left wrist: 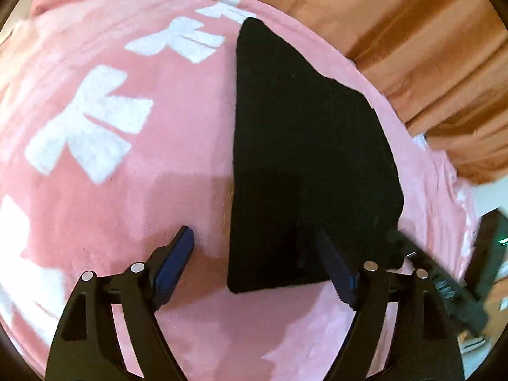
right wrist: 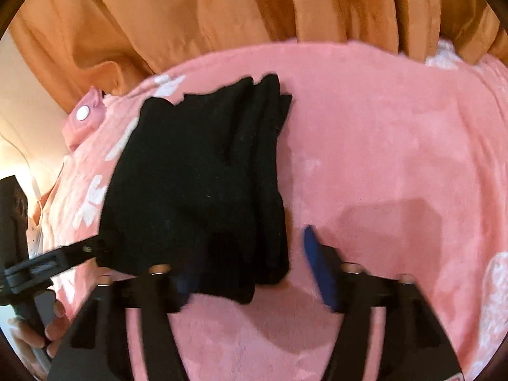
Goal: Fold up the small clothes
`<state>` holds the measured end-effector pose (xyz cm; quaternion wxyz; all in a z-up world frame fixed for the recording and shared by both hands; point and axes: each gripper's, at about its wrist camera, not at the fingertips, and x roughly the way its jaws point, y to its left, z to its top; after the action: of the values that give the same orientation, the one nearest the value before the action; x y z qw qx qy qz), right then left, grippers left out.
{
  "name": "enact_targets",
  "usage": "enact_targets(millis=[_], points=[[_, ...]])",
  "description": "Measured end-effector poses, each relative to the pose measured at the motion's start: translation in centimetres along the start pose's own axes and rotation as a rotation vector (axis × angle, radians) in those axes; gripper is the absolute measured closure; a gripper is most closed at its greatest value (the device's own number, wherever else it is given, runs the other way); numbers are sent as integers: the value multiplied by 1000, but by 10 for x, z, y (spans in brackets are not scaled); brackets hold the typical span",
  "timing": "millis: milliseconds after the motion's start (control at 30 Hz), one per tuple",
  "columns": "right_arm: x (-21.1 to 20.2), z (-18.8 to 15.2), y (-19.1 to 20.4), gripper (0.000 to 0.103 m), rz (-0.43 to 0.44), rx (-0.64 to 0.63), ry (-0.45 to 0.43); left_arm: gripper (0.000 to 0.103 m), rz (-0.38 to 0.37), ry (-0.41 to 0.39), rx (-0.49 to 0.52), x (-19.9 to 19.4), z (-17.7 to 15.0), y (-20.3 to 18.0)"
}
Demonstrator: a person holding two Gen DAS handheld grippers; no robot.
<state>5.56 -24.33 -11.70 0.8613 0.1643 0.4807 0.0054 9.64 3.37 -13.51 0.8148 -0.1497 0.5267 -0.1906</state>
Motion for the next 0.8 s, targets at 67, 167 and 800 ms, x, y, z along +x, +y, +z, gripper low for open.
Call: enact_targets(millis=[67, 167, 800], points=[[8, -1, -6, 55, 37, 36, 8, 75, -7, 15, 26, 0, 3, -2], [-8, 6, -5, 91, 171, 112, 35, 93, -103, 36, 12, -14, 17, -1], [-21, -37, 29, 90, -137, -142, 13, 80, 250, -66, 201, -10, -33, -26]])
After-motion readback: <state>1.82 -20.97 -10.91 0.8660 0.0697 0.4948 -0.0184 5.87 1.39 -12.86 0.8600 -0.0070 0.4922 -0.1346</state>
